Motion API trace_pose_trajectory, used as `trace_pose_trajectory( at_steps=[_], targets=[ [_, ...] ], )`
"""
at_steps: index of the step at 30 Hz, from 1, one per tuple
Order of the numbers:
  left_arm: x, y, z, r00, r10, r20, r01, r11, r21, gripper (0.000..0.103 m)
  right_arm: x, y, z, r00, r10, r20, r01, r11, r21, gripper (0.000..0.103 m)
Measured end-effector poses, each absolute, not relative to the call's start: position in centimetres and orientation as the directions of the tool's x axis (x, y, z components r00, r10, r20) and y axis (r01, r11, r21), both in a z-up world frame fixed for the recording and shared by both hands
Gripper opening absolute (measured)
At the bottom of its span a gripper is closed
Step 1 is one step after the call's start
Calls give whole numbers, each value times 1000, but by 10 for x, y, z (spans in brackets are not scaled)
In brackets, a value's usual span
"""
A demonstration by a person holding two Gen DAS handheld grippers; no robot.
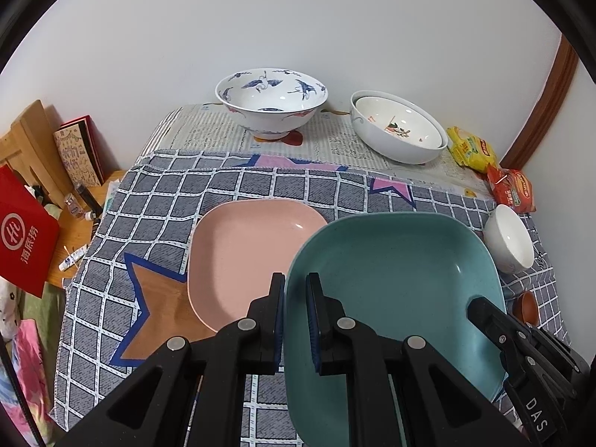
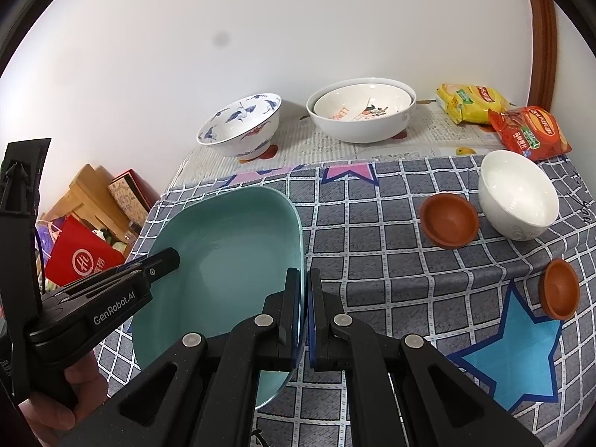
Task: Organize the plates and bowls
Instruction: 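Lift the teal plate and carry it toward the pink plate stack, then lower the teal plate onto the pink plate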
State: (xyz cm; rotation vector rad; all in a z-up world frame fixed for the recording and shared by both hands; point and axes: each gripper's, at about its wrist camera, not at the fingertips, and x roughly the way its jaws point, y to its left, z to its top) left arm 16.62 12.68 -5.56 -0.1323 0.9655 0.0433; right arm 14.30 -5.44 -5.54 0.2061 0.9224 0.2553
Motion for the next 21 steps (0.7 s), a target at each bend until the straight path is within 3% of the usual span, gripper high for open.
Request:
trace_pose_trajectory(
  at_steps=[21],
  targets=[
    [189, 155, -80, 538, -38, -842, -118, 986, -119, 11, 166, -27, -74, 541, 295, -787, -138, 955, 263, 4]
  ],
)
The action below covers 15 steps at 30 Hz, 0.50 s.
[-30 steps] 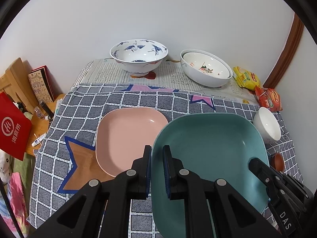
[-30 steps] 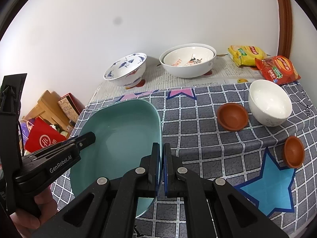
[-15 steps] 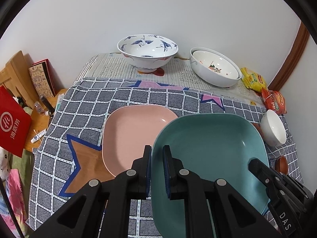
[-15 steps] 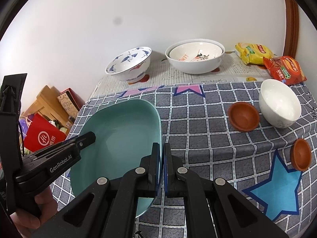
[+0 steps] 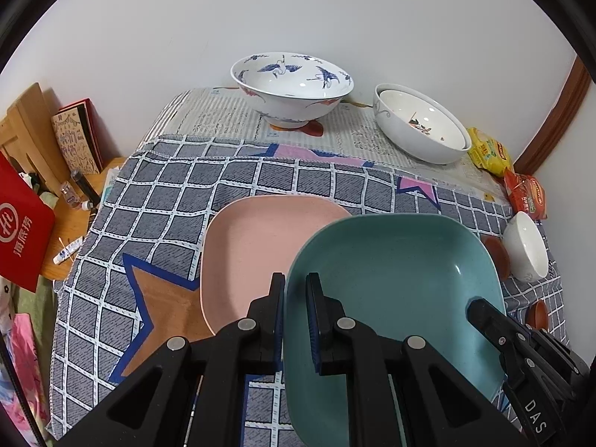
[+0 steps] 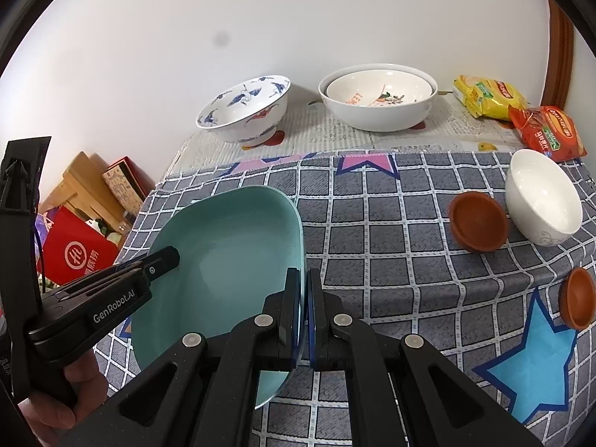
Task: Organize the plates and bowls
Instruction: 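Lower the teal plate onto the pink plate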
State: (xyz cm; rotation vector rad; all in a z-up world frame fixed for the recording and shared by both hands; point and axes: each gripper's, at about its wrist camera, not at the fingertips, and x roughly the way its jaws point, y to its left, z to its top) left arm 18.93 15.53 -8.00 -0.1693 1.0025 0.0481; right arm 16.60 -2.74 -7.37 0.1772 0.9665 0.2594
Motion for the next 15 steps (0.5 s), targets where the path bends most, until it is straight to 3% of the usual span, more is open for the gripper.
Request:
trace_pose_trajectory(
  at_steps=[15],
  targets=[
    [209, 177, -103, 509, -40, -860, -147, 980, -132, 11, 187, -6, -94, 509, 292, -810, -153, 956, 249, 4]
  ],
)
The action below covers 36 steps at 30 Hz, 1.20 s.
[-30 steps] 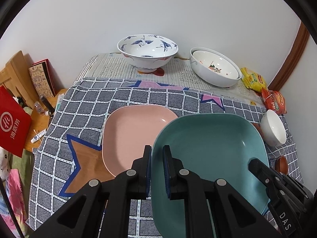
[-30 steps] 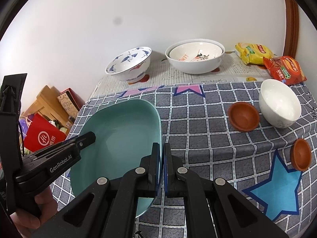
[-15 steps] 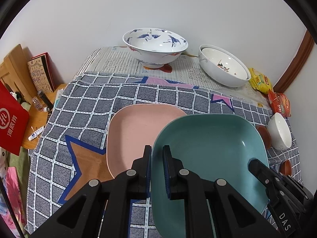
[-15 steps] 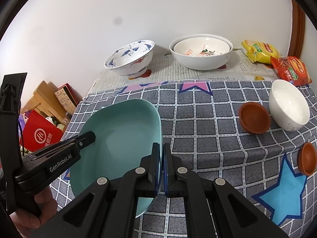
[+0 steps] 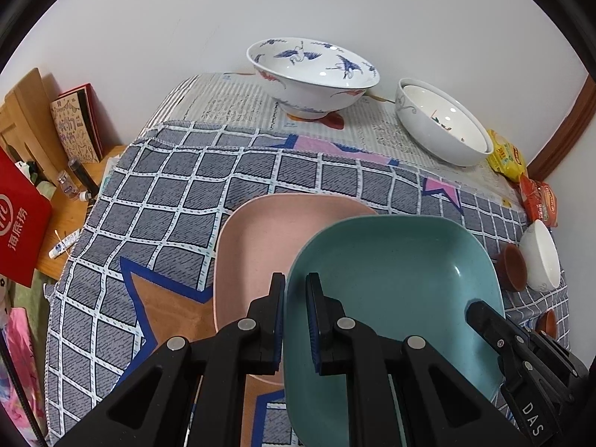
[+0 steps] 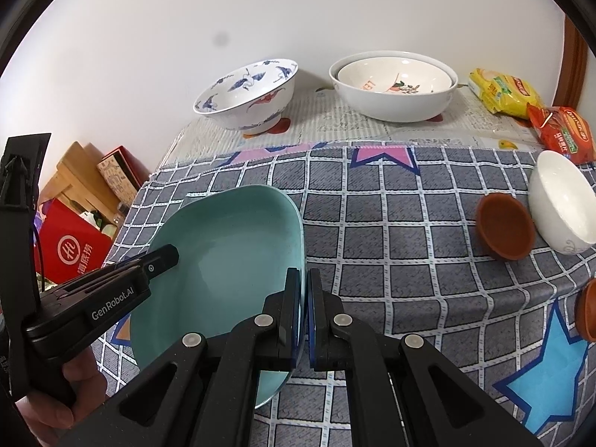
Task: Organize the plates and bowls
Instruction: 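Lower the teal plate onto the pink plate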
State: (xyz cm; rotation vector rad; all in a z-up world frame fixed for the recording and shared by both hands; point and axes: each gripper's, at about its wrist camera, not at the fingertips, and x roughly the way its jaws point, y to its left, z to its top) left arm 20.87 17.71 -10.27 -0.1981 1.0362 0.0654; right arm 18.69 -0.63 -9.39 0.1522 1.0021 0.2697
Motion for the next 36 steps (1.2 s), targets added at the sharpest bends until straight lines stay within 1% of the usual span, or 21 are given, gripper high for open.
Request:
trace_pose_trajectory(
  at_steps=[9, 22, 31, 36],
  targets=[
    [219, 196, -112, 501, -28, -865, -173, 976, -132, 11, 199, 13, -105, 488, 300, -820, -177, 954, 243, 4],
    [238, 220, -118, 511, -8, -860, -201, 971, -129, 11, 222, 36, -117, 491, 338, -803, -213, 940, 265, 4],
    [241, 221, -120, 527, -6, -850, -189, 974, -124, 11, 223, 47, -124, 509, 301, -807, -242, 949, 202, 5],
    [241, 221, -120, 530, -6, -848, -192, 973, -127, 11, 228, 47, -125, 511, 298, -806, -249, 949, 192, 5]
  ],
)
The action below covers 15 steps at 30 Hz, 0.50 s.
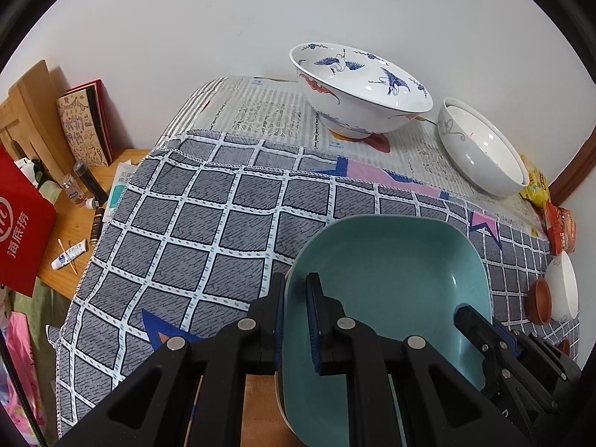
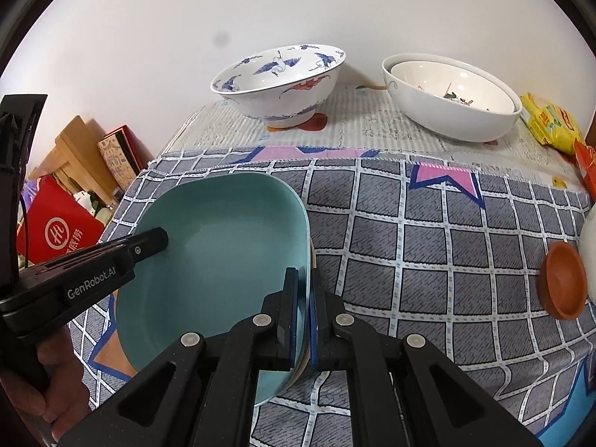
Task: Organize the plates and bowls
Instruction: 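Lower the teal plate onto the pink plate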
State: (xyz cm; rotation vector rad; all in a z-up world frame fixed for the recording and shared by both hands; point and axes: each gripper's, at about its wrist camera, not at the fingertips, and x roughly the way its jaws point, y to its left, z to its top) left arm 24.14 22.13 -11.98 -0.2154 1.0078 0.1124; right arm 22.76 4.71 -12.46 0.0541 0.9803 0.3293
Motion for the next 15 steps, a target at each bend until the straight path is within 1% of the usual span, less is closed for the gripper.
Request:
trace_pose_trajectory(
  at_steps=[15],
  targets=[
    [231, 218, -118, 520, -3, -854, -180, 977, -112, 11, 221, 49, -125, 509, 285, -812, -288, 946, 151, 10]
  ],
)
